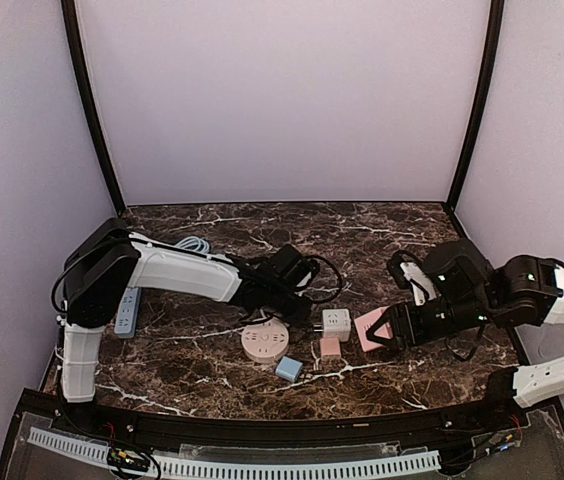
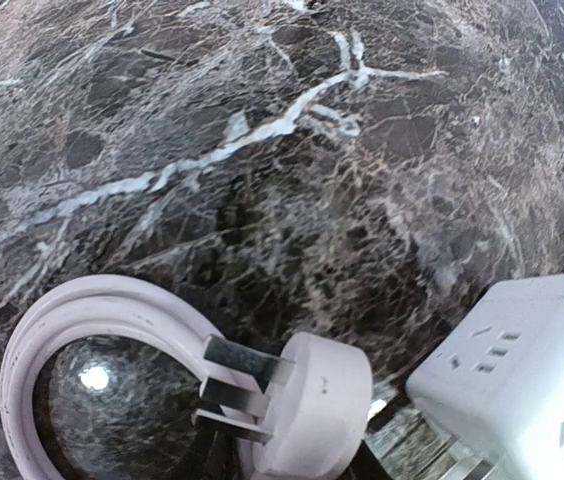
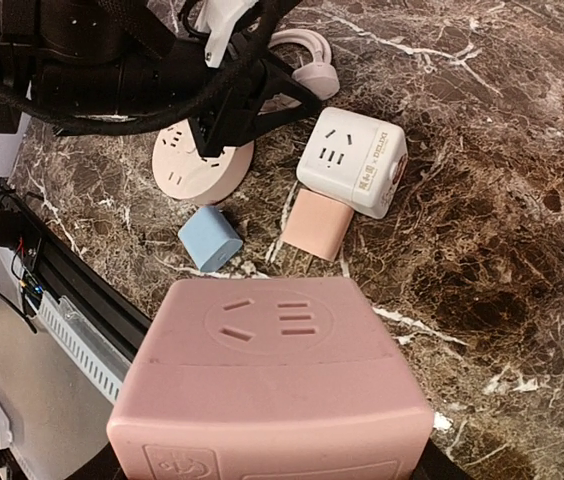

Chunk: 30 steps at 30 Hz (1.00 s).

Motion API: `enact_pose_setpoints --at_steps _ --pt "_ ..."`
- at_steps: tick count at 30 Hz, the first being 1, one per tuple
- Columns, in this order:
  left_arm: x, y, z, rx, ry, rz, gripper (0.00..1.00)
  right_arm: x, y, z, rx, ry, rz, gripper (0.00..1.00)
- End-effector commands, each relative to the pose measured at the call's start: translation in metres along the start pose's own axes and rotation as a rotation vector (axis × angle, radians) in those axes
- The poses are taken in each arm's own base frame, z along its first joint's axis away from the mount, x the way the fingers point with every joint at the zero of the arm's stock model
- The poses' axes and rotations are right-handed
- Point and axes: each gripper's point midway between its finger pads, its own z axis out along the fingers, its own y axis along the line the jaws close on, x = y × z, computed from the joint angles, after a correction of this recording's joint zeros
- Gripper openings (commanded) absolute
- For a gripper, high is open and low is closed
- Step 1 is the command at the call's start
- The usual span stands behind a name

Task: Insert the plug

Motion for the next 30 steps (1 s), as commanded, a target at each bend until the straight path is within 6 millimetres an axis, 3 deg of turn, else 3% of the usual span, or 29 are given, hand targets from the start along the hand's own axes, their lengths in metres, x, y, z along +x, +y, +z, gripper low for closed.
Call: enact_pose_setpoints --at_steps 1,8,13,17,22,27,30 --pt "-0.023 -0.010 0.002 -0.012 -0.069 -0.128 0.29 -0.010 0.001 -0.007 0.001 -0.041 0.001 0.00" --pt "-0.035 -0.015 0.004 0.004 -0.109 -0.142 0.38 -0.007 -0.001 -0.006 0.016 -0.021 0.011 0.00" --pt "-0.043 -0.018 -0.005 0.023 -0.137 -0.117 0.62 -0.008 0.003 0.000 0.023 0.003 0.013 0.00" --pt "-0.050 -0.014 -0.027 0.025 -0.188 -0.100 0.76 -0.009 0.009 0.011 0.024 0.037 0.012 0.00" --pt "-0.053 0.003 -0.070 -0.003 -0.277 -0.102 0.93 -0.017 0.025 0.024 0.008 0.061 0.004 0.00" --pt "-0.041 0.038 -0.106 -0.073 -0.356 -0.156 0.99 -0.027 0.040 0.043 0.003 0.087 -0.006 0.00" --pt "-0.023 0.060 -0.127 -0.121 -0.401 -0.195 0.99 -0.033 0.050 0.058 0.004 0.104 -0.011 0.00"
